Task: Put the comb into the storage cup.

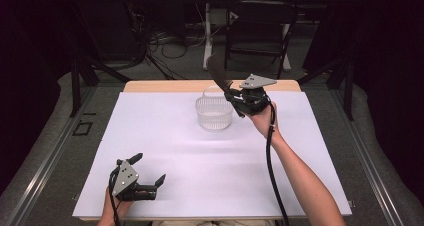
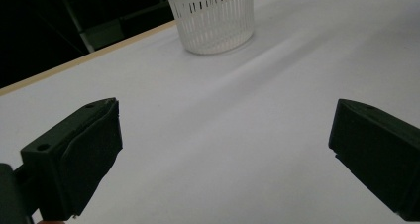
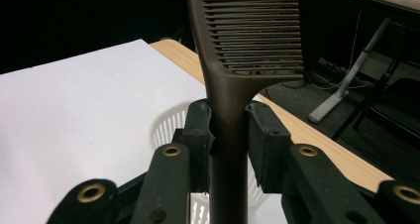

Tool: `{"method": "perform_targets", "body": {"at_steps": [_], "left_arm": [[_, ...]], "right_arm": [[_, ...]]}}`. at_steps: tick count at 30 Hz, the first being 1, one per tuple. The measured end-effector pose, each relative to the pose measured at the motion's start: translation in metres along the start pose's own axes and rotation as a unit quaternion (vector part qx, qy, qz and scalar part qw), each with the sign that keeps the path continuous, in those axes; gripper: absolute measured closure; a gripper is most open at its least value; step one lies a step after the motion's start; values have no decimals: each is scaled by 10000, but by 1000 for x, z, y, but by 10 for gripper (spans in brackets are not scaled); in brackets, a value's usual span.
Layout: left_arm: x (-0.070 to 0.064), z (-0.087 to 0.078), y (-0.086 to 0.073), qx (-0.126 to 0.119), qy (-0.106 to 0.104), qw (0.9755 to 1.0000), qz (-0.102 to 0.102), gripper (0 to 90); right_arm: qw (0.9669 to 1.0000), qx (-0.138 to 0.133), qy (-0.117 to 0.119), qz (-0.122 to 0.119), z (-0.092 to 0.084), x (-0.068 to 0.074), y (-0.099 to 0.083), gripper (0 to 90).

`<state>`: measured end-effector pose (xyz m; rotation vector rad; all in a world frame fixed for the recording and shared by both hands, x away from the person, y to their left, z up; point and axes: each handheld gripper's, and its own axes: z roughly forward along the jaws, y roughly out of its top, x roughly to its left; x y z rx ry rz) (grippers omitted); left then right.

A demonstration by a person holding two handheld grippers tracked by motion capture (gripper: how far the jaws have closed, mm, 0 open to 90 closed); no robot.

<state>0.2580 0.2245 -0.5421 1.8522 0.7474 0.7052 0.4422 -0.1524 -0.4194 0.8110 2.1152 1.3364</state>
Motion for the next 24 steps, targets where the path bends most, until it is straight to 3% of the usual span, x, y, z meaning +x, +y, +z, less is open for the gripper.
{"method": "perform_targets", "body": {"at_steps": [24], "left_arm": [[0, 0, 0, 4, 1, 10000, -13, 0]], "right_arm": [[9992, -1, 53, -401, 11, -2, 11, 722]]}}
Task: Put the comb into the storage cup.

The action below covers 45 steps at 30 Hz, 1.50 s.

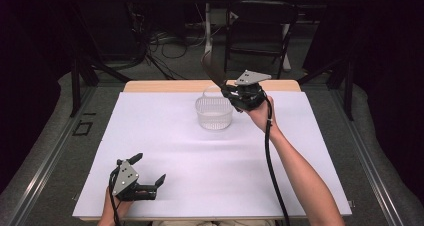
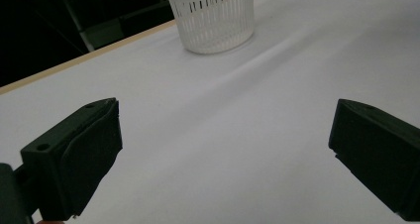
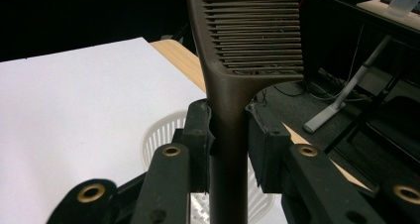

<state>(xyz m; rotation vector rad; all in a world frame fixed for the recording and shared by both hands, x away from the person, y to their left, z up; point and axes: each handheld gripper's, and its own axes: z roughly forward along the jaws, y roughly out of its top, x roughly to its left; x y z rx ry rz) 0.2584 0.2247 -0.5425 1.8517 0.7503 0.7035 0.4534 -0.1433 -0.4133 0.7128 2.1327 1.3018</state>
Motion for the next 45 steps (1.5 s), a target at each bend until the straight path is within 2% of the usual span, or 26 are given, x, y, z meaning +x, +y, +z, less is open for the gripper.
{"method": "perform_targets", "body": {"at_steps": [27, 31, 39, 45], "left_arm": [[0, 0, 0, 0, -14, 10000, 2, 0], [0, 0, 0, -1, -11, 10000, 4, 1], [0, 0, 0, 0, -16, 10000, -5, 1], [0, 0, 0, -16, -22, 10000, -5, 0]], "right_arm": [[9994, -165, -26, -293, 10, 4, 6, 723], [9994, -181, -33, -292, 10, 4, 6, 723], [9988, -424, -9, -257, 12, 5, 6, 723], [9986, -451, 9, -271, 15, 7, 6, 723]]}}
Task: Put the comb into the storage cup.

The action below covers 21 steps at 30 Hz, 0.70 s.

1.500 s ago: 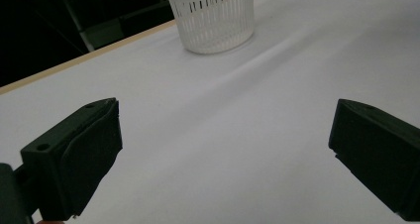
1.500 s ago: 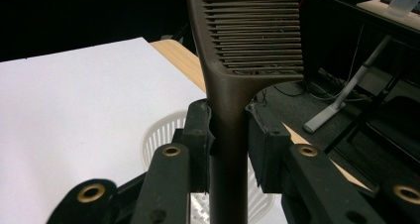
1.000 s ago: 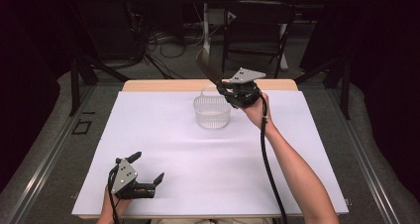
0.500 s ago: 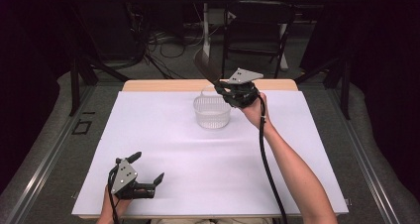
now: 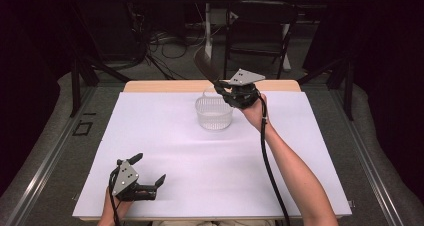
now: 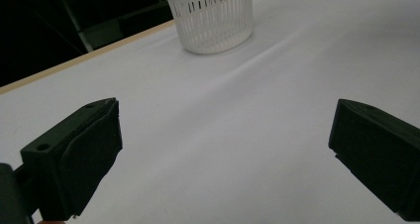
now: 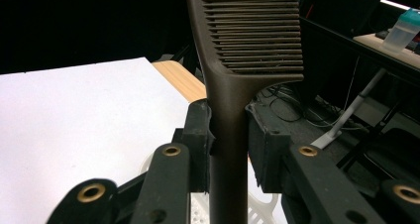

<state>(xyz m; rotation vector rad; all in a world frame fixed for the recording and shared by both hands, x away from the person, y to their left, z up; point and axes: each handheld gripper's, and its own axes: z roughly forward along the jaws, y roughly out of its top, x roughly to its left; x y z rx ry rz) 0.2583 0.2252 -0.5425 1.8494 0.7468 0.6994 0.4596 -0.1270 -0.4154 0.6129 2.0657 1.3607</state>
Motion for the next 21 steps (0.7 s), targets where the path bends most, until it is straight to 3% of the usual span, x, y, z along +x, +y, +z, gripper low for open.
{"method": "perform_targets", "body": {"at_steps": [7, 21], "left_arm": [[0, 0, 0, 0, -2, 10000, 8, 0], [-1, 1, 0, -4, -40, 10000, -41, 1]], "right_arm": [[9999, -147, 12, 34, 3, 1, -1, 723], [9999, -72, 112, 41, 13, 5, -7, 723]]}}
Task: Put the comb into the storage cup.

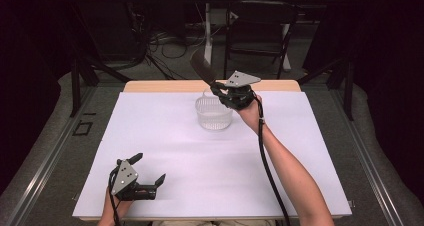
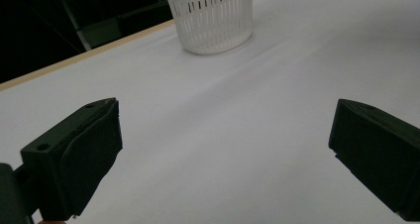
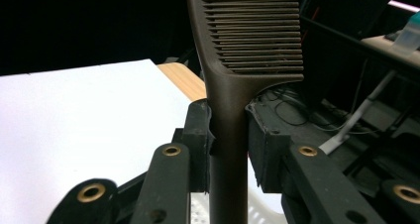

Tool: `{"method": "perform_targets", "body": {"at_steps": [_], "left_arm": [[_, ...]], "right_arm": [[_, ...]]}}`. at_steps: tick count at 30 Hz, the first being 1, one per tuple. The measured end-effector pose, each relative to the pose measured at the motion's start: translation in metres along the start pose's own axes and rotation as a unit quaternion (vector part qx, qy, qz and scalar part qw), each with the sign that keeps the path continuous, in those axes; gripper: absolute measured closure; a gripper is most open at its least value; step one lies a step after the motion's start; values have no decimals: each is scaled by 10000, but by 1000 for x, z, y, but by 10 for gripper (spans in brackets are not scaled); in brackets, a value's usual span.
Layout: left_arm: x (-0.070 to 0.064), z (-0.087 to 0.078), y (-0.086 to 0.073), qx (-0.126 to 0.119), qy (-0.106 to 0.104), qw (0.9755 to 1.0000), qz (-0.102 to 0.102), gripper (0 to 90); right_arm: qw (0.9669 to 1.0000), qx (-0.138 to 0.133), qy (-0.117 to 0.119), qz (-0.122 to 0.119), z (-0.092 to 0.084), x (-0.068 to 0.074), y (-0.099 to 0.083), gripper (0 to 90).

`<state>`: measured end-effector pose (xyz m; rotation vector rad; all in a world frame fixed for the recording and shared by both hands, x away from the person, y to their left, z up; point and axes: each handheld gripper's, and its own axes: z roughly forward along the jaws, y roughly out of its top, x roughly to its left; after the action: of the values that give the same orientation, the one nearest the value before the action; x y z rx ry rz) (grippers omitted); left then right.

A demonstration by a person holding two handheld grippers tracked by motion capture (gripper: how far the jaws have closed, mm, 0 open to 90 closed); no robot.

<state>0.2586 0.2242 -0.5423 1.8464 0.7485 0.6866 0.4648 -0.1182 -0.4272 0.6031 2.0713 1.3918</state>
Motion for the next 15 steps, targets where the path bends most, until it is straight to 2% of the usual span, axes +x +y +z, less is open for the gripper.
{"method": "perform_targets", "body": {"at_steps": [2, 15], "left_arm": [[-1, 0, 1, -34, -3, 10000, 11, 1], [1, 1, 0, -40, -13, 10000, -57, 1]], "right_arm": [[10000, 62, -13, -39, 3, 1, -2, 723], [9999, 24, -24, -121, 12, 1, -8, 723]]}}
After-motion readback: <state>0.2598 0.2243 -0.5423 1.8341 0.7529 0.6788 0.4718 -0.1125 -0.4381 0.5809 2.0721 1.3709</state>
